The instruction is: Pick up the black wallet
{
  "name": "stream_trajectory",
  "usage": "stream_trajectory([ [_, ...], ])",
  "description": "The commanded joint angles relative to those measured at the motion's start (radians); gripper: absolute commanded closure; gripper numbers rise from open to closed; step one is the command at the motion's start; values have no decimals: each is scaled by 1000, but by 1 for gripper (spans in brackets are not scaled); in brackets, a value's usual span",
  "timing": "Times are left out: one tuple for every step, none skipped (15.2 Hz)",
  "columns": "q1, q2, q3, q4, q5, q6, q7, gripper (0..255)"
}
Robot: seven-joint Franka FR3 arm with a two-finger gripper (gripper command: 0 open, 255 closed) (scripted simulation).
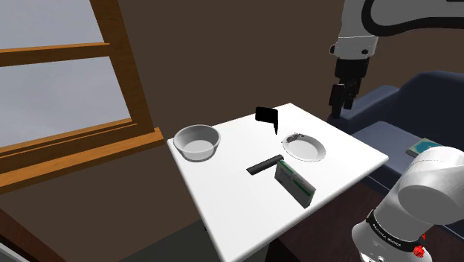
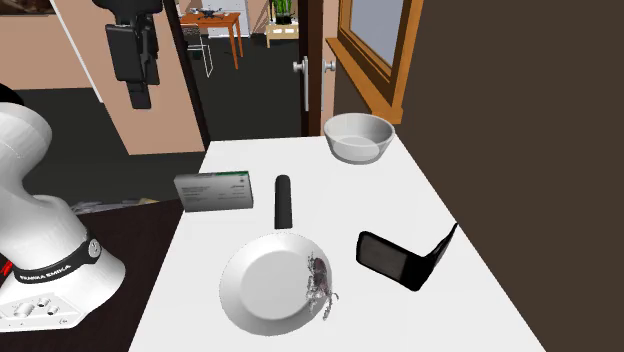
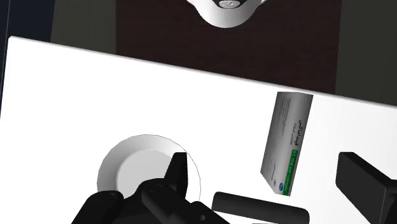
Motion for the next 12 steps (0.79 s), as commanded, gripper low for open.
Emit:
stream_trajectory([
  [0,0,0,0,0,0,0,0],
  [-4,24,-10,-4,-9,33,-12,0],
  [-7,49,-19,-7,-17,66,-23,0],
  [-11,75,-29,-9,-25,98,-34,0],
  [-14,102,-38,-9,-32,130,-45,0],
  [-18,130,-48,-8,-38,162,-56,0],
  [-21,159,-57,-5,-44,194,-66,0],
  [-24,189,-66,-1,-49,225,-77,0],
  [-27,220,-75,4,-54,255,-88,0],
  [-30,251,-84,11,-58,285,-98,0],
  [-32,284,-93,19,-62,314,-109,0],
  [-34,316,-102,29,-64,342,-119,0],
])
